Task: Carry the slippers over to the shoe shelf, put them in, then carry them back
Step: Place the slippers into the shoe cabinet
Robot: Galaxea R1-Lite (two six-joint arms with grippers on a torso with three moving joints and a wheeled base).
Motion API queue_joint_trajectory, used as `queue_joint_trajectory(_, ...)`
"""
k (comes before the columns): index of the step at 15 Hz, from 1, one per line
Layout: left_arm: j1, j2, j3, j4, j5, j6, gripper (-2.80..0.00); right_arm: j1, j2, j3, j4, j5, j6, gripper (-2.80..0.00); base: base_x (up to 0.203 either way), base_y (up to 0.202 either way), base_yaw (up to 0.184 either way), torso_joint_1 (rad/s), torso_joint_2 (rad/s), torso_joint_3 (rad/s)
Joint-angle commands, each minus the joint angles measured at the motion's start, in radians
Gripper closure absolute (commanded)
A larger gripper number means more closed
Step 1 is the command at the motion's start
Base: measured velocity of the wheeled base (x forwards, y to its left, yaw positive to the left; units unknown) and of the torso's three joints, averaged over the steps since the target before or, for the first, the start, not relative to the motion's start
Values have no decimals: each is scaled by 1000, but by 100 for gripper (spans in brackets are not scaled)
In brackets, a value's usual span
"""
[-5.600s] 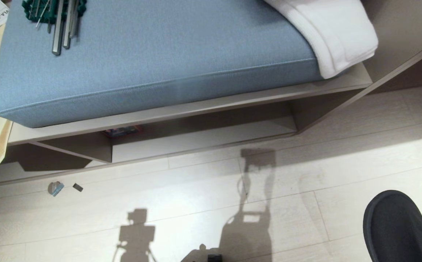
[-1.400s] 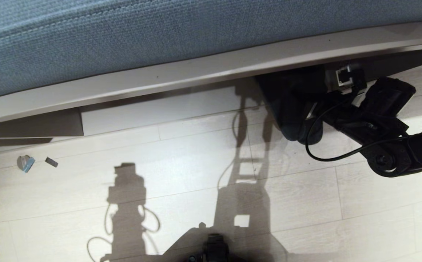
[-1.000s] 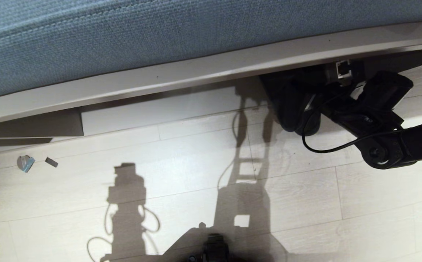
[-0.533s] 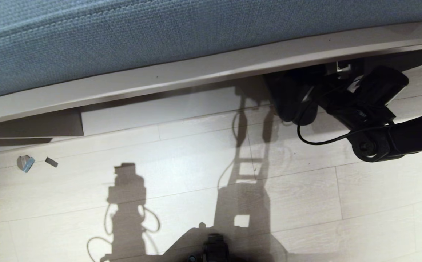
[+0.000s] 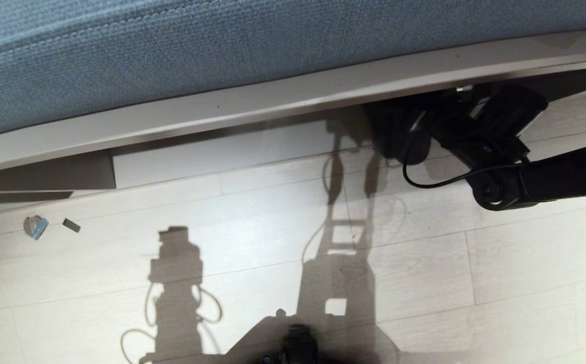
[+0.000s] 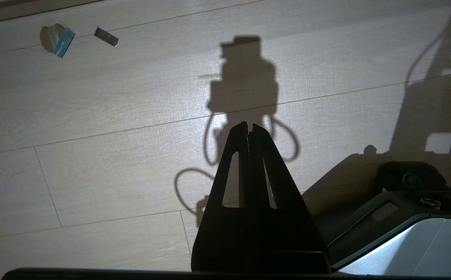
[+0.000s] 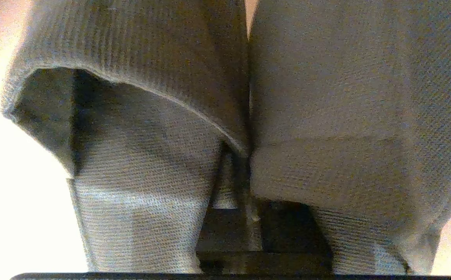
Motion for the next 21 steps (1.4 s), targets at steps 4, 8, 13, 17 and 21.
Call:
queue_joint_trajectory(4,0,1,0,0,0,-1,0,0,29,-38,33,0,0,-280,0,0,0,0,0,0)
queue_joint_trajectory(8,0,1,0,1,0,-3,0,2,25,-28,37,-1,-1,-280,0,0,0,0,0,0)
queue_joint_trajectory(13,0,1,0,1,0,-4,0,10,-30,33,99,8,-5,-280,0,0,0,0,0,0)
queue_joint_trajectory(17,0,1,0,1,0,-3,0,12,-94,120,104,9,-38,-280,0,0,0,0,0,0)
queue_joint_trajectory(21,0,1,0,1,0,-1,0,12,-224,267,160,37,-88,-280,0,0,0,0,0,0)
